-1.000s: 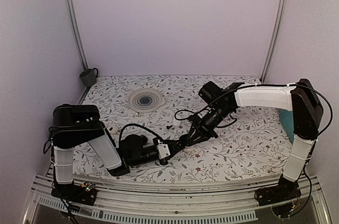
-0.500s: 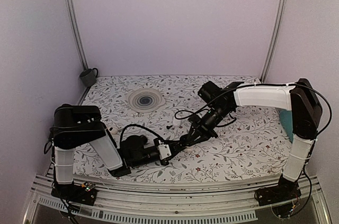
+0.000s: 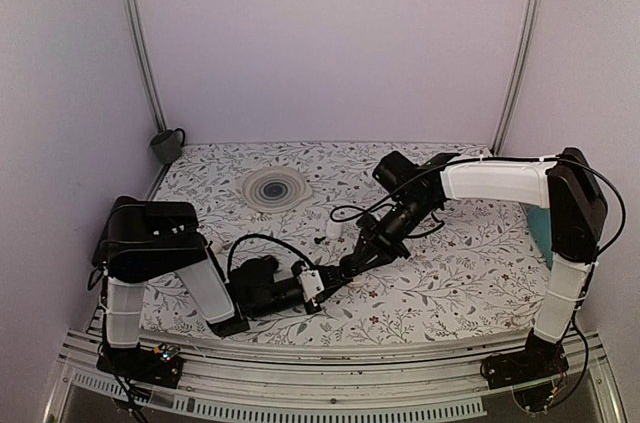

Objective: Insert the wireless bluetooth earbuds into the charging case
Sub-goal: Insert the left earbud into the left side groove of the charging case.

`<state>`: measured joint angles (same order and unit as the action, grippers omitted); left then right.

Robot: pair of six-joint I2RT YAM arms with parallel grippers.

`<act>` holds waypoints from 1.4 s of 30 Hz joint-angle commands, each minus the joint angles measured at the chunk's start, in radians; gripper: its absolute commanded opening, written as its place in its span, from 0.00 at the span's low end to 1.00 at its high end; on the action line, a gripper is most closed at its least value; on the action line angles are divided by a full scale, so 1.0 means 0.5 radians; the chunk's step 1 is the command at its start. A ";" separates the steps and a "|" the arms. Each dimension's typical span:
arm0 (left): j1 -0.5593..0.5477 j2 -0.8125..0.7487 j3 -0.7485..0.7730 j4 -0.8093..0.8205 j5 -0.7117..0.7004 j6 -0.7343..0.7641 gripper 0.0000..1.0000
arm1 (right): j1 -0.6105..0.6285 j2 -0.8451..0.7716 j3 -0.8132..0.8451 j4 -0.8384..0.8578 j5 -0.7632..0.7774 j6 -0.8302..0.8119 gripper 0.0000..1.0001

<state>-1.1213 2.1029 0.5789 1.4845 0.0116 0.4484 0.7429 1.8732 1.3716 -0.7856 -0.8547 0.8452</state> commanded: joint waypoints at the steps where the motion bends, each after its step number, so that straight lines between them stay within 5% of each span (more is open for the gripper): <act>1: -0.078 0.014 0.066 0.231 0.072 -0.096 0.00 | -0.025 0.075 0.060 0.098 0.098 0.017 0.18; 10: -0.072 0.043 0.082 0.261 0.036 -0.167 0.00 | -0.025 0.114 0.102 0.059 0.130 0.004 0.26; 42: 0.099 0.045 0.067 0.446 0.062 -0.611 0.00 | -0.018 -0.010 0.193 -0.037 0.293 -0.086 0.29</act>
<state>-1.0847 2.1384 0.5941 1.5085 0.0017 0.1864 0.7414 1.9121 1.4525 -0.8223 -0.7750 0.8223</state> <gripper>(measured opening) 0.229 0.285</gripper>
